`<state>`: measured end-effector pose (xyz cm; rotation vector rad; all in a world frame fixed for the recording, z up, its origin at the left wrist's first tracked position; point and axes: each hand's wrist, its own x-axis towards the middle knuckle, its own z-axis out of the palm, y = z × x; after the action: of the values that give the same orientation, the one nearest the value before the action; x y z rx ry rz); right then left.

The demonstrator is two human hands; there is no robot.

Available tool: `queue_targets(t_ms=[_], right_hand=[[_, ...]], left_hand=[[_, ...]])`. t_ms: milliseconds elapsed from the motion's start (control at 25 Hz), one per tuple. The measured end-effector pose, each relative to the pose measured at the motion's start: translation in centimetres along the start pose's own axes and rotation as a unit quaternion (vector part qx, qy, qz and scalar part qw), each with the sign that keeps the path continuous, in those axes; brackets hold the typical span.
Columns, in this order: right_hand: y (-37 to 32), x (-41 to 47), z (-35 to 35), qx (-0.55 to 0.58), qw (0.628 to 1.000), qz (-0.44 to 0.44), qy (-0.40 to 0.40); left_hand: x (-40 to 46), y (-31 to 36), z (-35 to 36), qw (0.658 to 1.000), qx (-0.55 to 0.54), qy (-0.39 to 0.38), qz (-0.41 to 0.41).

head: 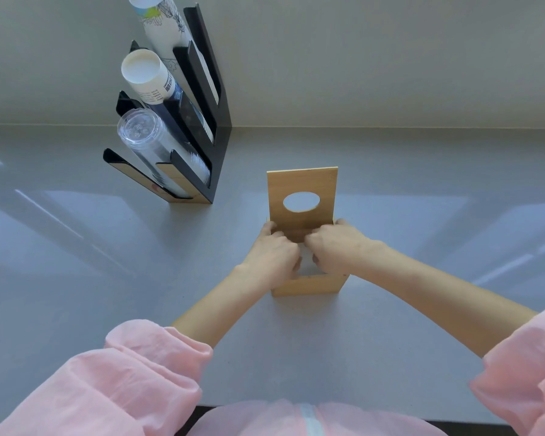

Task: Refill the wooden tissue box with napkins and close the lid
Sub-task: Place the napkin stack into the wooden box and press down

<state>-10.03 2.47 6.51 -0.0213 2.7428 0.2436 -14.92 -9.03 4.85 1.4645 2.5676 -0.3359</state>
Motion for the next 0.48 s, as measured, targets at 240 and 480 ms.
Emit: queue_targets(t_ms=[240, 480], right_hand=[[0.0, -0.3, 1.0, 0.004, 0.978, -0.024, -0.206], [-0.1, -0.4, 1.8, -0.023, 0.967, -0.001, -0.254]], left_hand=[[1.1, 0.3, 0.1, 0.984, 0.087, -0.147, 0.059], [1.2, 0.0, 0.8, 0.986, 0.054, -0.155, 0.036]])
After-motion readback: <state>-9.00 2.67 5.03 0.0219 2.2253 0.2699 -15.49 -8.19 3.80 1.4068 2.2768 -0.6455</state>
